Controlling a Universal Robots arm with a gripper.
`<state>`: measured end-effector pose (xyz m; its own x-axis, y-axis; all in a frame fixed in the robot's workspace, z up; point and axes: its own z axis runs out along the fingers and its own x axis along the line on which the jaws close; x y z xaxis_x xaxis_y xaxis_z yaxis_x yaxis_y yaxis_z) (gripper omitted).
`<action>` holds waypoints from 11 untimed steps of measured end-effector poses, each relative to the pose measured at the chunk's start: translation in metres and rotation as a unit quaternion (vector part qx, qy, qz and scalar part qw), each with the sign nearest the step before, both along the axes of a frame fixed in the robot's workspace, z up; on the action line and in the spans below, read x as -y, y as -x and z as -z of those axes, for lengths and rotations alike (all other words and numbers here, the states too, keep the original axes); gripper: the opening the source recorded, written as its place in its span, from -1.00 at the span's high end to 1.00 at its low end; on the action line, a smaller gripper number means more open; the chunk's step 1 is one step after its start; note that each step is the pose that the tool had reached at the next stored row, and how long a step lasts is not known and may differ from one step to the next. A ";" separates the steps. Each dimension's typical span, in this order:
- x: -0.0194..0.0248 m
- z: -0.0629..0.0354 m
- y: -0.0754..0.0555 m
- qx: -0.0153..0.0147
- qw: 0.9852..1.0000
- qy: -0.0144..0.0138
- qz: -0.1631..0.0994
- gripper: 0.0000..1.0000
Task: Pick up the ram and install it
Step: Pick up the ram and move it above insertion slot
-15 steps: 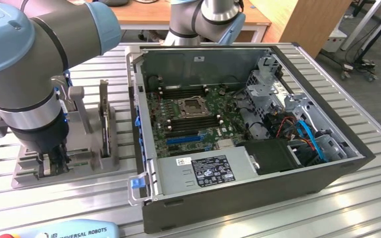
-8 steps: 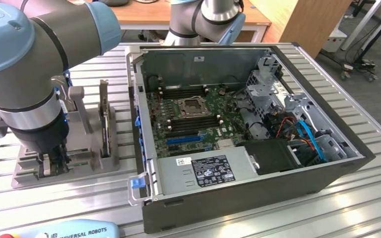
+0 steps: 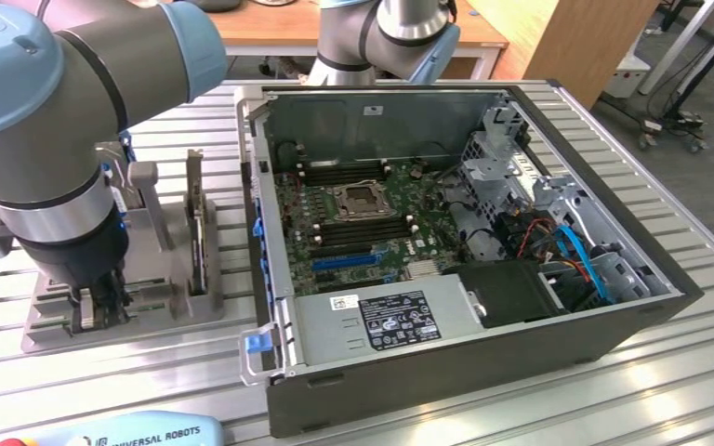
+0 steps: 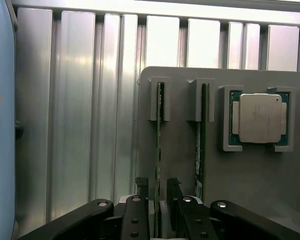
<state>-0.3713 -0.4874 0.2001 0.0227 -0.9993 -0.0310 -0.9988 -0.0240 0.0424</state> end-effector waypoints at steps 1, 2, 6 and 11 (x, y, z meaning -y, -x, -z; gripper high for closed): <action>0.0000 -0.0004 0.000 0.000 1.000 0.000 0.000 0.43; 0.0000 -0.0005 0.000 0.000 1.000 0.000 0.000 0.43; 0.0000 -0.0007 0.000 0.000 1.000 0.000 0.000 0.43; 0.0000 -0.0007 -0.002 0.000 1.000 0.000 0.000 0.43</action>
<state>-0.3696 -0.4874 0.2007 0.0236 -0.9992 -0.0310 -0.9988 -0.0249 0.0424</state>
